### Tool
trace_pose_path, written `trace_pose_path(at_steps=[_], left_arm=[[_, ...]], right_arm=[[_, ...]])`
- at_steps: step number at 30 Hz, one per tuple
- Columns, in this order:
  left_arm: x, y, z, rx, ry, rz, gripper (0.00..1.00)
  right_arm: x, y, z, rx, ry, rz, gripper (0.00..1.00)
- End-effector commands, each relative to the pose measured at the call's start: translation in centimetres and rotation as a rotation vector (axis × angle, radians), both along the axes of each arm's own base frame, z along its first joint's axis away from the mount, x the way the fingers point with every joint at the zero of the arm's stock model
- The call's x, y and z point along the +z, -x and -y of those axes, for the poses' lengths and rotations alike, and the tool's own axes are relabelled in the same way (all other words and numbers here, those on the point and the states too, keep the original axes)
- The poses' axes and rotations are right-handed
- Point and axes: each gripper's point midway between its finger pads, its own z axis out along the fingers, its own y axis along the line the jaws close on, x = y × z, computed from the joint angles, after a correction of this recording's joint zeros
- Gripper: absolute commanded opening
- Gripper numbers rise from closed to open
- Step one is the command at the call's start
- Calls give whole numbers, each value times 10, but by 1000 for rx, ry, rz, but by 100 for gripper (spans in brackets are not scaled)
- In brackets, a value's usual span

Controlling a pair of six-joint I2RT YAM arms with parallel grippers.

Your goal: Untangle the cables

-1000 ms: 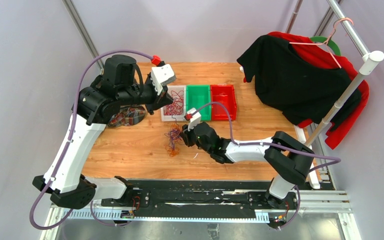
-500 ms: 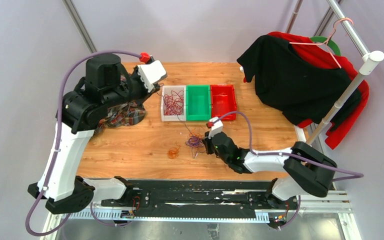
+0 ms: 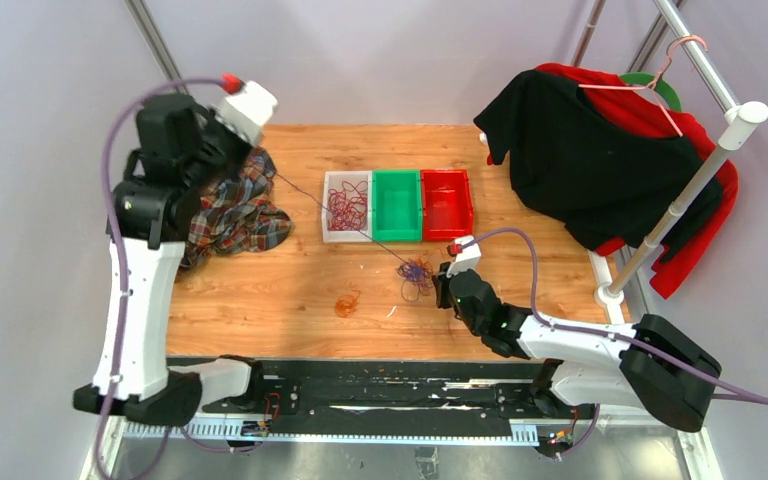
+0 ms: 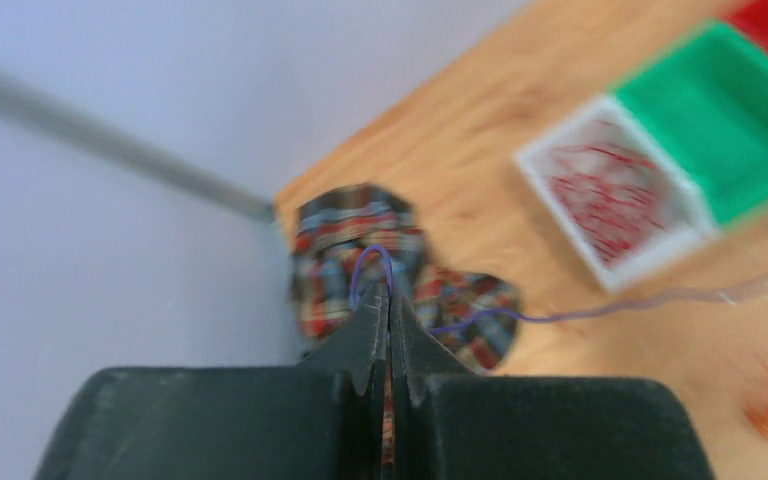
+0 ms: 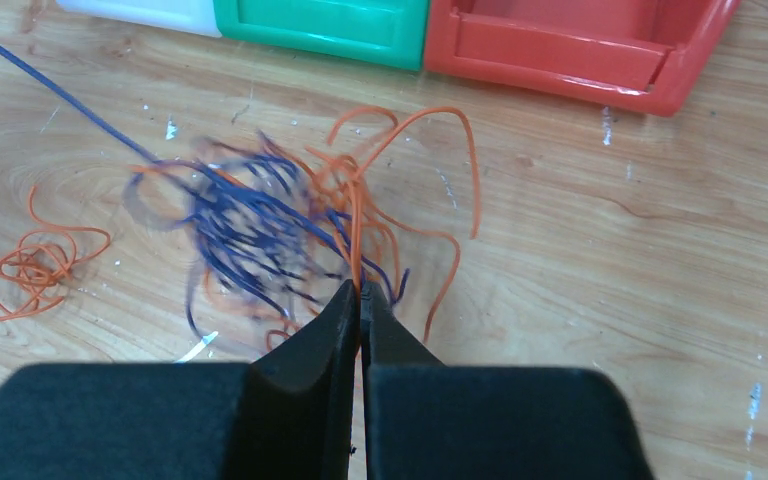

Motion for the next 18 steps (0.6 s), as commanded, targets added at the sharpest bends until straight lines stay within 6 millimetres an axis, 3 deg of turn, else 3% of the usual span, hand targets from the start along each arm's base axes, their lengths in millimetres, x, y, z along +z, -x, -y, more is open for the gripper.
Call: trace_pose_path(at_steps=[1, 4, 10, 18], left_arm=[[81, -43, -76, 283, 216, 264, 0], [103, -49, -97, 342, 273, 354, 0], [137, -42, -98, 352, 387, 472, 0], [219, 3, -159, 638, 547, 895, 1]], right_arm=[[-15, 2, 26, -83, 59, -40, 1], [-20, 4, 29, -90, 74, -57, 1], [-35, 7, 32, -96, 124, -110, 1], [-55, 15, 58, -210, 204, -187, 1]])
